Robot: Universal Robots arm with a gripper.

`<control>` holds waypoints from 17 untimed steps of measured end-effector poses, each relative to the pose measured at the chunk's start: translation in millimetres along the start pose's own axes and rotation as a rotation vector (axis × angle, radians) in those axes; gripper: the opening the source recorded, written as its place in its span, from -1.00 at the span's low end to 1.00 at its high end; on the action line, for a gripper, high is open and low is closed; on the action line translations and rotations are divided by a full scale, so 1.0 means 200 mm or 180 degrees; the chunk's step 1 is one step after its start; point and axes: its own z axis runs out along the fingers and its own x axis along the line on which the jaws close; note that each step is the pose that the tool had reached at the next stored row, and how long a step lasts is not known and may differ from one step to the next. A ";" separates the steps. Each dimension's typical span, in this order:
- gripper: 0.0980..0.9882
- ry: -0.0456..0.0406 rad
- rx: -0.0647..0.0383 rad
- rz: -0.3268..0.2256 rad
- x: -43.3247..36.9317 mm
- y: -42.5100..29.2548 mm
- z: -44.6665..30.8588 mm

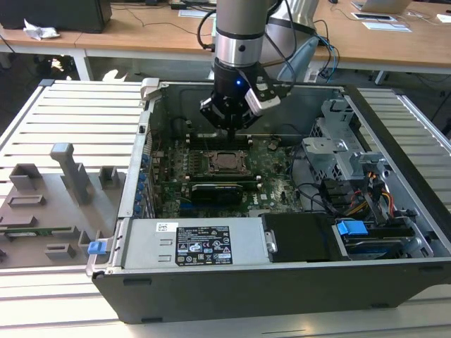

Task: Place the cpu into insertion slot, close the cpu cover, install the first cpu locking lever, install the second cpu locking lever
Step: 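Install the first cpu locking lever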

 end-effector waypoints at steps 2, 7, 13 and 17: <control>-0.98 0.0000 0.0000 0.0000 0.000 0.000 -0.016; -0.98 0.0000 0.0000 0.0000 0.000 0.000 -0.016; -0.98 0.0000 0.0000 0.0000 0.059 -0.001 -0.017; -0.98 0.0000 0.0000 0.0000 0.125 -0.001 -0.018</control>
